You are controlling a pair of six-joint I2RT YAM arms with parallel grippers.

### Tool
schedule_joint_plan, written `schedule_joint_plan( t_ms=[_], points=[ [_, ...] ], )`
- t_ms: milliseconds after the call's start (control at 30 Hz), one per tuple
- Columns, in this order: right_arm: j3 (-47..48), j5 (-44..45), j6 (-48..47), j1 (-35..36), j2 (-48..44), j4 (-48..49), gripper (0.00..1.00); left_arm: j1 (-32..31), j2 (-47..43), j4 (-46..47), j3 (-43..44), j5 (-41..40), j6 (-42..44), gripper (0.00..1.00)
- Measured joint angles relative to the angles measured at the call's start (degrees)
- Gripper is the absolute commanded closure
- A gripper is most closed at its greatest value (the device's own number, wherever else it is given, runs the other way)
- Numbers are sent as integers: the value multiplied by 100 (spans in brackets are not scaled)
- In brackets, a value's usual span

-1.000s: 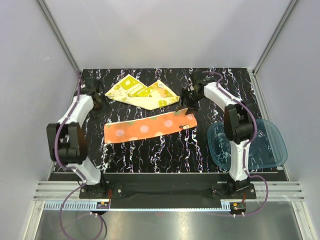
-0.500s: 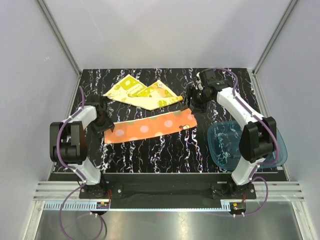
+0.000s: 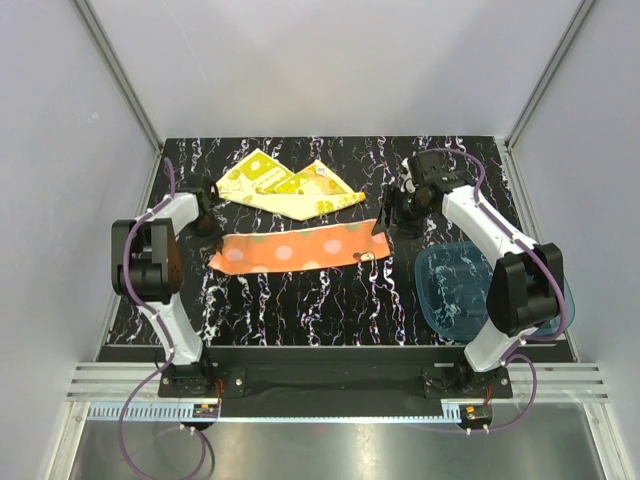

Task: Roll the towels
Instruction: Fold the towel

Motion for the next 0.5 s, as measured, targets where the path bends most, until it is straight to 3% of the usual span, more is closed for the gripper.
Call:
schedule_joint_plan(
  t_ms=[133,300,500],
  points=[
    [-199,-66,-15,-24,-35,50,33,17,282,-81,422,-61,79,73],
    [-529,-179,138,-28,-55,284,39,103,278,-219,614,-144,162,32],
    [-640,-31,514,-28,50,496,43,136,-457,-433,651,-170,345,27]
  ],
)
